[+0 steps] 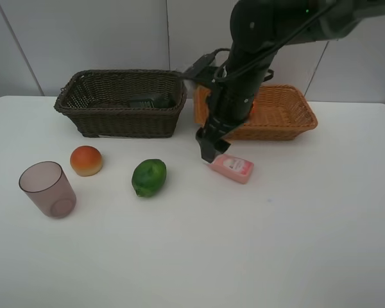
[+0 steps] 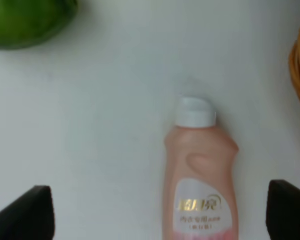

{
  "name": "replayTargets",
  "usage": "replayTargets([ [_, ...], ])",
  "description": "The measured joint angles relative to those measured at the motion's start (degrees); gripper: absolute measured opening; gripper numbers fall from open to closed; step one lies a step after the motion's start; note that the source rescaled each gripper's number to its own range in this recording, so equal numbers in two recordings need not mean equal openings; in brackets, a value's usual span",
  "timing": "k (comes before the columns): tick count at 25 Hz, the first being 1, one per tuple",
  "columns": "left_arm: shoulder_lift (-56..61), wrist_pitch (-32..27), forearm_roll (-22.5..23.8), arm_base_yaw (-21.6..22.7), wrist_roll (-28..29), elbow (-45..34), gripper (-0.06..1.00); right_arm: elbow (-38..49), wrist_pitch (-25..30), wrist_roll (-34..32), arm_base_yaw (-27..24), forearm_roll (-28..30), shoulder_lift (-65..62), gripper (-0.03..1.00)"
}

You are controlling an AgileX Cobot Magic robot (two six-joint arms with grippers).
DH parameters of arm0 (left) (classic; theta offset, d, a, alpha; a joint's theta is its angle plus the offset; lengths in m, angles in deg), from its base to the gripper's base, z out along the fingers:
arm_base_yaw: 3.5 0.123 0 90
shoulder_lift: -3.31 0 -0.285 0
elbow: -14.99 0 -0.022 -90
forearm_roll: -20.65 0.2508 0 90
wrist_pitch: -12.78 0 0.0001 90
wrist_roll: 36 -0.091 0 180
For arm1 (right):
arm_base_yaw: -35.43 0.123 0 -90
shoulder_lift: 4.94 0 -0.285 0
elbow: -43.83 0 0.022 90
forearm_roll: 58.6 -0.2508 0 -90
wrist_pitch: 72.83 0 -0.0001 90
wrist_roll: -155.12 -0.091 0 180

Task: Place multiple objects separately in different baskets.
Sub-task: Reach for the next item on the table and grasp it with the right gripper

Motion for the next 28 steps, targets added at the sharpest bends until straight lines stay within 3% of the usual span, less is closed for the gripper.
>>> replayTargets([
  [17, 0.0, 0.0, 0.0, 0.0, 0.0, 0.0, 1.00, 18.1, -21.8, 3.9, -5.3, 2.2, -0.2, 0.85],
  [28, 0.0, 0.0, 0.0, 0.0, 0.0, 0.0, 1.00, 19.2, -26.8, 3.9, -6.6, 2.1, 0.8, 0.85],
])
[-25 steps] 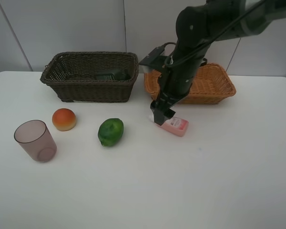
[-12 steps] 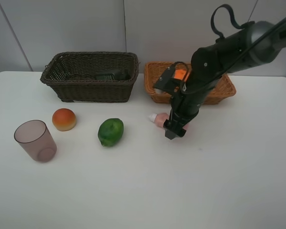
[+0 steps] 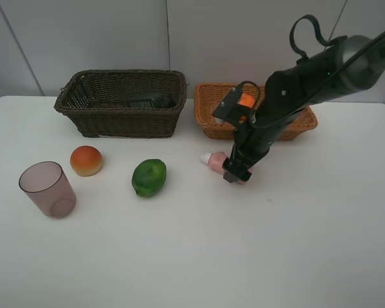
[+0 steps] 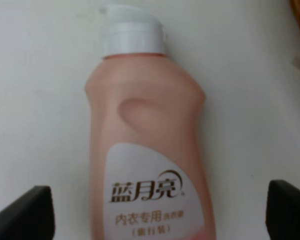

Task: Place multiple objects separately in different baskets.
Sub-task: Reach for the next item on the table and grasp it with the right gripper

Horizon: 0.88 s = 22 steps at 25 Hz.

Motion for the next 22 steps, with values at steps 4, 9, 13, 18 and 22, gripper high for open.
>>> replayTargets([
  [4, 0.0, 0.0, 0.0, 0.0, 0.0, 0.0, 1.00, 0.0, -1.0, 0.0, 0.0, -2.0, 1.5, 0.85],
  [9, 0.0, 0.0, 0.0, 0.0, 0.0, 0.0, 1.00, 0.0, -1.5, 0.0, 0.0, -2.4, 2.7, 0.85],
  [13, 0.0, 0.0, 0.0, 0.0, 0.0, 0.0, 1.00, 0.0, -1.6, 0.0, 0.0, -2.6, 3.0, 0.85],
  [18, 0.0, 0.0, 0.0, 0.0, 0.0, 0.0, 1.00, 0.0, -1.6, 0.0, 0.0, -2.7, 3.0, 0.81],
  [22, 0.0, 0.0, 0.0, 0.0, 0.0, 0.0, 1.00, 0.0, -1.8, 0.0, 0.0, -3.4, 3.3, 0.37],
])
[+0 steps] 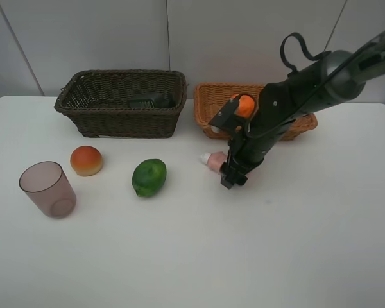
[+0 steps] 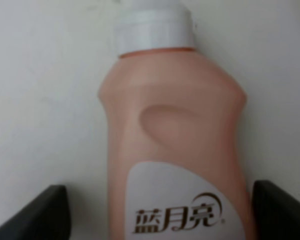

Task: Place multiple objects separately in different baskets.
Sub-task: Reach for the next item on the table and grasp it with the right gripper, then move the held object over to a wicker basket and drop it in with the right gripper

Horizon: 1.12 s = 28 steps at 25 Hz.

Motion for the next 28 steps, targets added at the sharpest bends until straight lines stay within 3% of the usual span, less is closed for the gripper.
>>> replayTargets([
  [1, 0.0, 0.0, 0.0, 0.0, 0.0, 0.0, 1.00, 0.0, -0.2, 0.0, 0.0, -0.1, 0.0, 0.26],
  [28, 0.0, 0.0, 0.0, 0.0, 0.0, 0.0, 1.00, 0.0, -0.1, -0.1, 0.0, -0.5, -0.1, 0.28],
])
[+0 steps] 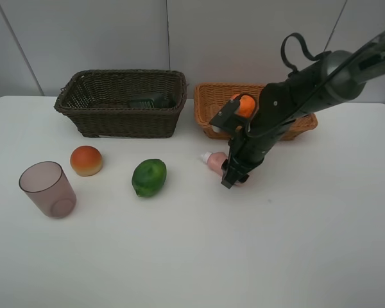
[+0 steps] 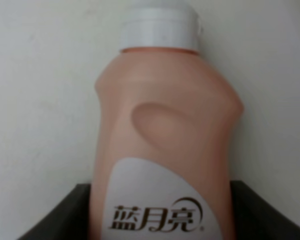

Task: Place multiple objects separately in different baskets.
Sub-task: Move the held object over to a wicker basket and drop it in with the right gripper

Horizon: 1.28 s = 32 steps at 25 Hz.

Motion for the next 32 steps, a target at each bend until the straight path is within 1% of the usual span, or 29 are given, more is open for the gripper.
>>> replayTargets([
  [6, 0.0, 0.0, 0.0, 0.0, 0.0, 0.0, 1.00, 0.0, 4.9, -1.0, 1.2, -2.4, -5.6, 0.28],
  [9, 0.0, 0.0, 0.0, 0.0, 0.0, 0.0, 1.00, -1.4, 9.7, -1.1, 1.3, -4.9, -8.6, 0.28],
  [11, 0.0, 0.0, 0.0, 0.0, 0.0, 0.0, 1.00, -4.2, 13.9, -2.6, 1.3, -5.7, -9.4, 0.28],
  [16, 0.0, 0.0, 0.0, 0.0, 0.0, 0.0, 1.00, -13.7, 26.3, -9.4, 3.4, -5.6, -9.7, 0.28],
  [19, 0.0, 0.0, 0.0, 0.0, 0.0, 0.0, 1.00, -20.7, 31.9, -12.2, 4.9, -5.3, -9.0, 0.28],
  [21, 0.0, 0.0, 0.0, 0.0, 0.0, 0.0, 1.00, -26.1, 34.3, -13.6, 6.5, -4.6, -7.4, 0.28],
  [24, 0.0, 0.0, 0.0, 0.0, 0.0, 0.0, 1.00, -33.2, 35.5, -14.4, 8.6, -3.4, -4.0, 0.28],
  [27, 0.0, 0.0, 0.0, 0.0, 0.0, 0.0, 1.00, -40.8, 35.1, -14.5, 10.3, -2.8, 0.1, 0.28],
  [29, 0.0, 0.0, 0.0, 0.0, 0.0, 0.0, 1.00, -45.2, 33.1, -14.6, 11.2, -2.6, 2.6, 0.28],
  [30, 0.0, 0.0, 0.0, 0.0, 0.0, 0.0, 1.00, -46.8, 31.1, -14.6, 11.4, -2.6, 3.9, 0.28],
  [32, 0.0, 0.0, 0.0, 0.0, 0.0, 0.0, 1.00, -48.7, 25.2, -14.6, 11.8, -2.7, 5.7, 0.28],
])
